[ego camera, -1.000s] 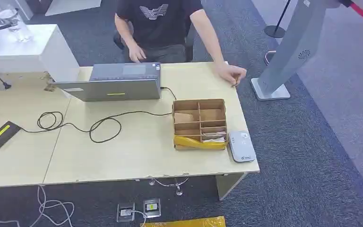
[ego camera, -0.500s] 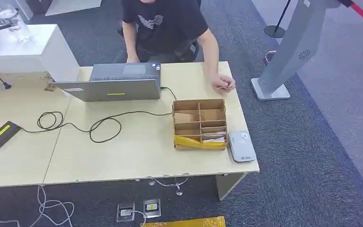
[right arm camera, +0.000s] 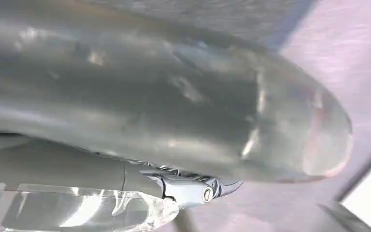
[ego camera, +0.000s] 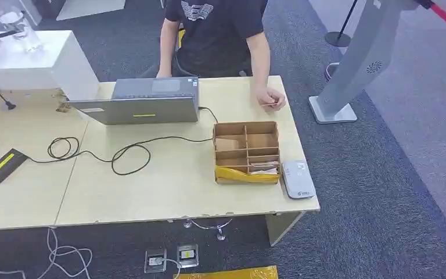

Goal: Pass the card to the sensor for recognition and then transmit it.

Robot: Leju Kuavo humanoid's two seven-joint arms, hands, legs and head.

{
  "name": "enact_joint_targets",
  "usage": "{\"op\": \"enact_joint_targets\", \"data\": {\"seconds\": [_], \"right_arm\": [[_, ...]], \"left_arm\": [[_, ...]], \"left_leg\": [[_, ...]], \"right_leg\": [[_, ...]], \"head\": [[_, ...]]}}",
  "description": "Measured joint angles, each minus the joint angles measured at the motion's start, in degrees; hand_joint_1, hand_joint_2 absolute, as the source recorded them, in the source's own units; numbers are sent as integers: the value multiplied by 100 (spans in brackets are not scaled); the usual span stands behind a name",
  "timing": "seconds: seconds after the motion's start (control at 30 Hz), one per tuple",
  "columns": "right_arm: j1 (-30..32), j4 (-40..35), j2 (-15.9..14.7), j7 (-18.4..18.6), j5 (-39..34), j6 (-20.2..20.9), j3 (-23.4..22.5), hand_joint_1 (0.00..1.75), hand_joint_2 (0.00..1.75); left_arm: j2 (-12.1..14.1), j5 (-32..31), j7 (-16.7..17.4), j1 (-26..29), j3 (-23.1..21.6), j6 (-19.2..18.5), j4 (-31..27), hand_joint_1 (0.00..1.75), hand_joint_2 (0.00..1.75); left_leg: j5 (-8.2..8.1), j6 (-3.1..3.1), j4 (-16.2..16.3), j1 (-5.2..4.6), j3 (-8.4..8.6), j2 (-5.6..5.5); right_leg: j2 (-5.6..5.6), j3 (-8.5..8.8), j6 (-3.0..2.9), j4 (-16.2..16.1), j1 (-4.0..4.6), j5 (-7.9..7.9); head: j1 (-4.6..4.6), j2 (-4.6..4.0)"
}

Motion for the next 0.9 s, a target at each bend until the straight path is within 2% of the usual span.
{"op": "enact_joint_targets", "data": {"seconds": [0.1, 0.2, 0.4, 0.6, 0.9], "right_arm": [[-601, -68, -356, -328, 122, 203, 4, 0, 0], [-1297, -172, -760, -469, 262, 402, 52, 0, 0], [-2231, -330, -1095, -738, 522, 529, 380, 0, 0], [-2671, -433, -1160, -963, 612, 603, 749, 0, 0], [-3536, -678, -963, -1222, 640, 874, 1589, 0, 0]], "left_arm": [[11, 2, 0, -7, 0, -55, 0, 0, 0], [24, 2, 0, -25, -4, -120, 0, 0, 0], [63, 17, 0, -23, -15, -208, 0, 0, 0], [61, 28, 0, -21, -17, -225, 0, 0, 0], [59, 57, -7, -45, -20, -243, 0, 0, 0]], "left_leg": [[5, 6, 0, -16, 1, 7], [13, 12, 0, -13, -3, -17], [19, 15, 1, -15, -12, -50], [21, 13, 0, -10, -34, -54], [38, 15, 1, -8, -37, -86]], "right_leg": [[6, -14, 4, 10, -16, 2], [-13, -13, 6, 12, -14, 4], [-43, -15, 7, 13, -16, 4], [-53, -14, 8, 14, -12, 3], [-75, -17, 11, 16, -10, 5]], "head": [[0, 0], [9, 0], [2, 0], [0, 0], [2, 0]]}}
